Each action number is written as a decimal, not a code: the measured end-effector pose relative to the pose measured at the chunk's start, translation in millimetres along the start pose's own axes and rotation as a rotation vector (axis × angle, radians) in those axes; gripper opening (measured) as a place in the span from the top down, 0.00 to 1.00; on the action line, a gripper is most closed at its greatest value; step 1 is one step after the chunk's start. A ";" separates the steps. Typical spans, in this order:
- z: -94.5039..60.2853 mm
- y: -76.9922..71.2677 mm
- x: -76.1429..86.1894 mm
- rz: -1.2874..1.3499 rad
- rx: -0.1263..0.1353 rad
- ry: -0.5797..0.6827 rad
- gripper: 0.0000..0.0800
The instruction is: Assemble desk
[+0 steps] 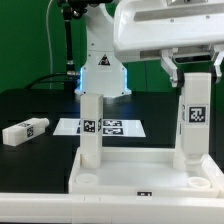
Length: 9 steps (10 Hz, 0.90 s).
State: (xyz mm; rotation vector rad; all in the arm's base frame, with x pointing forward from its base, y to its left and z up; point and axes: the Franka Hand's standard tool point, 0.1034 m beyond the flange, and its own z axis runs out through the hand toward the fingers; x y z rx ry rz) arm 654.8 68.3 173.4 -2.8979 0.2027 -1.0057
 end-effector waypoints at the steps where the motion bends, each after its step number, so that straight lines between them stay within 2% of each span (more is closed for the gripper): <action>1: -0.1 0.7 0.2 0.001 0.000 -0.001 0.64; 4: -0.6 -4.8 -6.6 -0.072 0.006 -0.017 0.64; 5: 0.4 -9.5 -14.3 -0.110 0.017 -0.079 0.64; 7: 2.1 -11.5 -19.3 -0.114 0.026 -0.150 0.64; 8: 2.0 -15.3 -24.2 -0.101 0.041 -0.261 0.64; 9: 2.7 -17.3 -18.0 -0.101 0.042 -0.242 0.64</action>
Offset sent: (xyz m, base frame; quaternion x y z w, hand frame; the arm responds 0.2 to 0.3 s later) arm -0.0224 0.0028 -0.0021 -0.0256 -0.0326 -0.1500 0.9878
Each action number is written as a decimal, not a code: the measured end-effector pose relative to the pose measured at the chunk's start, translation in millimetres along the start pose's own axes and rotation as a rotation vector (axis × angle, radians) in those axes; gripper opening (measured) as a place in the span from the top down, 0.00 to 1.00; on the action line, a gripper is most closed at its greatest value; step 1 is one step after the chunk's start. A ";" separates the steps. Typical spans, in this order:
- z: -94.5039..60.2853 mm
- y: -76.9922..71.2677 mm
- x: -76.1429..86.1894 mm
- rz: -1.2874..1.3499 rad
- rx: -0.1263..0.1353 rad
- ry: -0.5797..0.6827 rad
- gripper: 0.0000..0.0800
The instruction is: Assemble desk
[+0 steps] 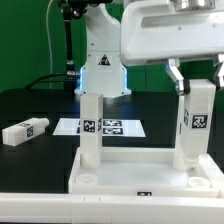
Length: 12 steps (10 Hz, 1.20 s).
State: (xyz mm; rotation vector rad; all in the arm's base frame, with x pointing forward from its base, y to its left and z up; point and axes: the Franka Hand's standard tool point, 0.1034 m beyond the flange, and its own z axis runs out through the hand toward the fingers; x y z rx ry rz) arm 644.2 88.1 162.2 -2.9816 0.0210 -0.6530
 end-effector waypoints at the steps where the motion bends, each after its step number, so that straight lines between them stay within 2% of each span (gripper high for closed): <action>1: 3.7 -5.1 -4.6 -0.004 0.000 0.006 0.64; 3: 7.5 -16.3 -10.7 -0.009 0.005 0.001 0.64; 5: 11.2 -10.8 -6.3 -0.065 -0.003 0.001 0.64; 9: 12.0 -11.1 -5.2 -0.079 -0.004 0.002 0.64; 12: 18.1 -13.7 4.8 -0.085 -0.004 0.011 0.64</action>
Offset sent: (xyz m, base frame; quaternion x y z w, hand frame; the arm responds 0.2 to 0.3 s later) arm 0.0099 -0.0024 -0.0014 -0.0142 0.0243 -0.0420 0.9987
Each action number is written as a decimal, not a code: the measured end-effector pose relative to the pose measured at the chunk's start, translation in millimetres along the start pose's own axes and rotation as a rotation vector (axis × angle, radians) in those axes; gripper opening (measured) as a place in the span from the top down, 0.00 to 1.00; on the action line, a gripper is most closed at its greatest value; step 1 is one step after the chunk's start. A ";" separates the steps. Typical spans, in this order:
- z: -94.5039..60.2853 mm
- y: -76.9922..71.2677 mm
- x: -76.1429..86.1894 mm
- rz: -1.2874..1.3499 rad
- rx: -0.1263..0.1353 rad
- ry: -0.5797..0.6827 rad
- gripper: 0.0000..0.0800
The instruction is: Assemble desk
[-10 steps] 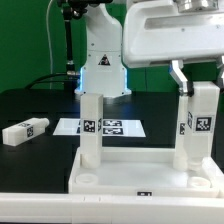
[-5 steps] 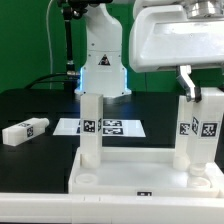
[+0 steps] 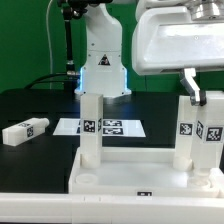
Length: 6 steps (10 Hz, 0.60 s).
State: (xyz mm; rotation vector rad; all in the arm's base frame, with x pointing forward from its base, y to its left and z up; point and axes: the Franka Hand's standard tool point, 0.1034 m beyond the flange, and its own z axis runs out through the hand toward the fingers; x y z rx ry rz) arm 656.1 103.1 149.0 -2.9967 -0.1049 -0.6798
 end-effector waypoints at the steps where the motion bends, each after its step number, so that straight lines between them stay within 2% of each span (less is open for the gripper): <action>1: 1.7 2.1 -0.8 0.002 -0.002 -0.002 0.64; 6: 8.1 5.9 -6.7 0.005 -0.007 -0.012 0.64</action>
Offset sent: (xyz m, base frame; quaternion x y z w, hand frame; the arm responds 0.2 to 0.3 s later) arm -0.0068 -0.0045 -0.0074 -0.0007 0.0048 -0.0019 1.0000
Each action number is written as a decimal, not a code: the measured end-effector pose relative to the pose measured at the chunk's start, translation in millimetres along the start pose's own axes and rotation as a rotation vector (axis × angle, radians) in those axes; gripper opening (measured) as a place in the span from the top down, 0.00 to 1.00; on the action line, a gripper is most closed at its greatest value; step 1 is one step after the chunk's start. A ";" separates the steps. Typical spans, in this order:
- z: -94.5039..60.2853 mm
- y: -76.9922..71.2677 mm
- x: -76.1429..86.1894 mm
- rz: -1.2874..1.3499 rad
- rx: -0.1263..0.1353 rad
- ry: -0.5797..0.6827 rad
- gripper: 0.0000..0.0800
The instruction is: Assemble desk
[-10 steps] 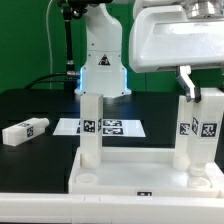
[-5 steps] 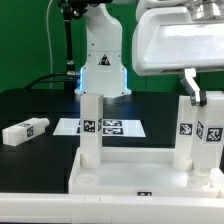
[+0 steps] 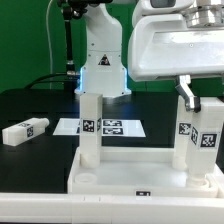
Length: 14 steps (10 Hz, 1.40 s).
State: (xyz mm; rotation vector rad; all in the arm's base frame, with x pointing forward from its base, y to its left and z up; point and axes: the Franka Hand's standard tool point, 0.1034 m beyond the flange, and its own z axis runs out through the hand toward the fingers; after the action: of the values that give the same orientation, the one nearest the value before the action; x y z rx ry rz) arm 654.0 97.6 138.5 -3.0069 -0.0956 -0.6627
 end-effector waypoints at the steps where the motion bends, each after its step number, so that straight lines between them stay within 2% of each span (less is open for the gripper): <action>1: 2.0 -0.7 -1.7 -0.001 0.000 -0.003 0.64; 9: 5.3 -4.9 -11.4 -0.012 -0.018 0.071 0.64; 10: 5.3 -4.9 -11.4 -0.012 -0.018 0.071 0.49; 11: 5.3 -4.9 -11.4 -0.012 -0.018 0.071 0.49; 12: 5.3 -4.9 -11.4 -0.012 -0.018 0.071 0.32; 13: 5.3 -4.9 -11.5 -0.012 -0.018 0.071 0.21; 14: 5.3 -4.9 -11.5 -0.012 -0.018 0.071 0.19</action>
Offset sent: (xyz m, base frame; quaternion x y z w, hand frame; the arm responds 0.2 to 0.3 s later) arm -0.0131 0.0081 -0.0144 -0.0111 0.0221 0.0055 0.9997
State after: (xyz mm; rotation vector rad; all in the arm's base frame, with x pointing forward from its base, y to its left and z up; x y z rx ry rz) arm 645.5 102.3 129.1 -2.9982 -0.1043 -0.7745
